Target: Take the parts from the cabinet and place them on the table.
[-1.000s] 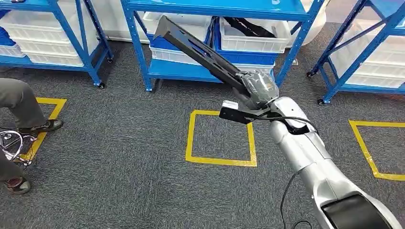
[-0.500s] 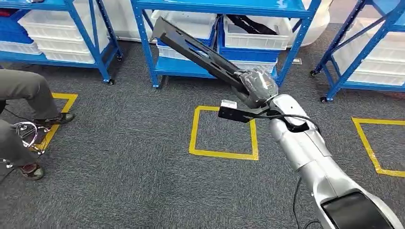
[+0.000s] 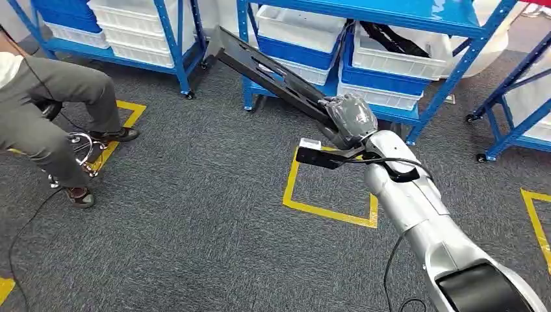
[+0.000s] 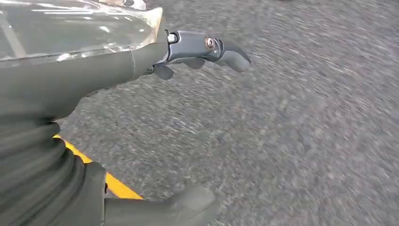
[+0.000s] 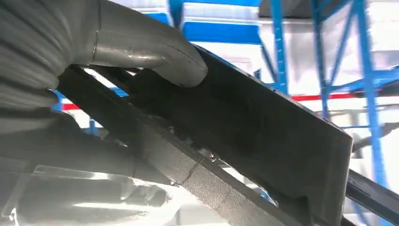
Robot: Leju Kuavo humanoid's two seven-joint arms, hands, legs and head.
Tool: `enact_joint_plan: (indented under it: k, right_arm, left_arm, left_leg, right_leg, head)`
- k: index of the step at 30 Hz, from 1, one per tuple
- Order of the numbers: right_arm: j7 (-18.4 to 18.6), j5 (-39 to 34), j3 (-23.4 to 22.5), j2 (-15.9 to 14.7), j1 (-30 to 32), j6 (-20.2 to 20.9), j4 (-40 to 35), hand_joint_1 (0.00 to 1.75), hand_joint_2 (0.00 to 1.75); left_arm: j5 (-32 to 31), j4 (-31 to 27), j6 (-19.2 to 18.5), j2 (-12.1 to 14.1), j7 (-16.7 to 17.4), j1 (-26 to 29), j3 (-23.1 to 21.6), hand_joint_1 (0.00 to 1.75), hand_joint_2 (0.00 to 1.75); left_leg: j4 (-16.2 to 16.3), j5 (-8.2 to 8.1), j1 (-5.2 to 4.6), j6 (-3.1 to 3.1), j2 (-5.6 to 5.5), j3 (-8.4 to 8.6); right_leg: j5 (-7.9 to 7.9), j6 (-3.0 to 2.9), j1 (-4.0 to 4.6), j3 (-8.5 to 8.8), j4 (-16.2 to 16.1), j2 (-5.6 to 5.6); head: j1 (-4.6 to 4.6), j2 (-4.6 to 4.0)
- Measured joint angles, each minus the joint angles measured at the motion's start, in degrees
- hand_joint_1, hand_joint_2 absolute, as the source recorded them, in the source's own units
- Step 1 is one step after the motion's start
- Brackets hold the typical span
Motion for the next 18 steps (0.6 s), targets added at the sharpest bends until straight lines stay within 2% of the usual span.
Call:
enact_joint_plan:
  k: [1,2,3,4,6,7,8,9,10,11,12,13,14,15,16,17,18]
  right_arm:
    - [0.0,0.0,-0.02,0.0,-0.1,0.0,0.0,1.75,1.75]
    - [0.0,0.02,-0.04,-0.04,-0.21,0.0,0.0,1.75,1.75]
    - [0.0,0.02,-0.07,-0.09,-0.3,0.0,0.0,1.75,1.75]
    - [0.0,0.07,-0.07,-0.02,-0.52,0.0,0.0,1.75,1.75]
    - [-0.13,0.17,0.0,0.18,-0.6,0.07,-0.02,1.75,1.75]
    - [-0.13,0.26,0.0,0.37,-0.67,0.09,-0.02,1.75,1.75]
    - [-0.07,0.35,0.0,0.55,-0.87,0.11,0.0,1.75,1.75]
    - [-0.07,0.48,0.02,0.81,-0.98,0.13,-0.02,1.75,1.75]
    - [-0.09,0.59,0.02,0.81,-1.03,0.13,0.0,1.75,1.75]
    - [-0.09,0.79,0.07,0.81,-1.01,0.15,0.02,1.75,1.75]
    - [-0.05,0.94,0.11,0.76,-0.97,0.15,0.11,1.75,1.75]
    - [0.02,1.09,0.2,0.66,-0.76,0.11,0.22,1.75,1.75]
    - [0.02,1.09,0.17,0.4,-0.55,0.07,0.22,1.75,1.75]
    - [0.04,1.07,0.04,-0.22,-0.27,0.04,0.22,1.75,1.75]
    - [0.0,0.92,-0.15,-1.05,-0.06,0.04,0.13,1.75,1.75]
    - [-0.02,0.7,-0.42,-1.71,0.01,0.04,0.02,1.75,1.75]
    - [-0.05,0.41,-0.81,-2.61,0.06,0.04,-0.13,1.75,1.75]
  left_arm:
    - [0.0,0.0,0.0,0.0,0.0,-0.01,0.0,0.0,1.75]
    - [0.0,0.0,0.0,0.0,0.0,-0.01,0.0,0.0,1.75]
    - [0.0,0.0,0.0,-0.09,0.04,-0.04,0.0,0.0,1.75]
    - [0.0,0.0,0.0,-0.09,0.04,-0.06,0.0,0.0,1.75]
    - [0.0,0.0,-0.02,-0.11,0.15,0.11,0.02,0.0,1.75]
    - [0.0,0.0,-0.02,-0.07,0.22,0.27,0.04,0.0,1.75]
    - [0.0,0.0,-0.02,-0.04,0.28,0.42,0.07,0.0,1.75]
    - [-0.02,0.0,-0.02,-0.07,0.37,0.47,0.07,0.0,1.75]
    - [-0.02,0.0,-0.02,-0.07,0.52,0.34,0.07,0.0,1.75]
    - [-0.17,0.0,-0.02,-0.09,0.72,0.2,0.07,0.0,1.75]
    - [-0.42,0.0,-0.11,-0.13,0.94,0.21,0.04,0.0,1.75]
    - [-1.25,0.0,-0.35,-0.2,1.12,0.24,0.02,0.0,1.75]
    - [-1.7,0.0,-0.37,-0.22,1.24,0.23,-0.02,0.0,1.75]
    - [-2.3,0.0,-0.46,-0.24,1.42,0.2,-0.09,0.0,1.75]
    - [-2.9,0.0,-0.46,-0.24,1.62,0.16,-0.2,0.0,1.75]
    - [-3.48,0.0,-0.46,-0.24,1.79,0.03,-0.42,0.0,1.75]
    - [-4.32,0.0,-0.48,-0.31,2.21,-0.35,-0.85,0.0,1.75]
  left_leg:
    - [0.0,0.23,0.0,-0.2,-0.73,-0.1]
    - [0.0,0.47,0.08,-0.43,-1.28,-0.21]
    - [0.15,0.7,-0.29,-0.8,-1.76,-0.5]
    - [0.06,1.02,-0.14,-1.14,-2.12,-0.72]
    - [-0.66,1.78,0.0,-1.97,-3.16,-0.86]
    - [-0.73,2.13,-0.21,-2.39,-3.82,-1.06]
    - [0.0,1.41,-0.07,-2.35,-2.11,-1.41]
    - [2.22,-0.67,-0.33,-2.56,0.6,-2.37]
    - [6.36,-3.32,-0.22,-2.86,2.17,-4.04]
    - [11.29,-5.73,-0.13,-3.1,2.82,-6.11]
    - [14.97,-7.2,-0.07,-3.32,3.04,-7.59]
    - [17.29,-7.74,0.05,-3.53,3.21,-8.37]
    - [16.43,-7.07,0.14,-3.62,3.45,-7.63]
    - [13.27,-5.42,0.31,-3.67,3.79,-5.53]
    - [8.68,-3.52,0.4,-3.61,4.48,-2.71]
    - [3.83,-1.9,0.38,-3.35,6.12,0.26]
    - [0.65,-2.06,-0.05,-3.31,8.79,2.15]
  right_leg:
    - [1.99,0.22,-0.04,3.04,-5.62,0.64]
    - [3.45,0.17,-0.05,5.68,-10.47,2.74]
    - [3.25,-0.02,0.02,5.91,-11.91,3.81]
    - [3.7,-0.08,0.23,5.97,-12.02,3.02]
    - [4.03,-0.61,0.7,6.0,-11.93,2.03]
    - [4.62,-1.03,0.07,6.07,-12.5,1.35]
    - [5.0,-1.28,-0.86,6.18,-12.63,0.52]
    - [5.23,-1.78,-0.73,6.01,-12.68,0.21]
    - [5.27,-2.07,-0.58,5.87,-12.68,-0.35]
    - [5.27,-2.09,-0.41,5.74,-12.68,-1.12]
    - [5.3,-2.13,-0.35,5.61,-12.67,-1.76]
    - [5.38,-2.24,-0.33,5.45,-12.66,-2.64]
    - [5.39,-2.22,-0.33,5.38,-12.64,-3.29]
    - [5.39,-2.21,-0.34,5.38,-12.62,-4.06]
    - [5.37,-2.19,-0.34,5.42,-12.6,-4.77]
    - [5.34,-2.15,-0.3,5.45,-12.56,-5.46]
    - [5.1,-1.76,0.3,5.14,-12.49,-6.2]
  head:
    - [-0.05,0.0]
    - [0.04,0.0]
    - [-0.07,0.0]
    - [0.04,0.0]
    - [0.04,0.0]
    - [0.0,0.0]
    - [-0.06,0.0]
    - [-0.18,0.0]
    - [-0.18,0.0]
    - [-0.09,0.0]
    - [-0.18,0.0]
    - [-0.16,0.0]
    - [-0.16,0.0]
    - [-0.2,0.0]
    - [-0.13,0.0]
    - [-0.2,0.0]
    - [-0.24,0.0]
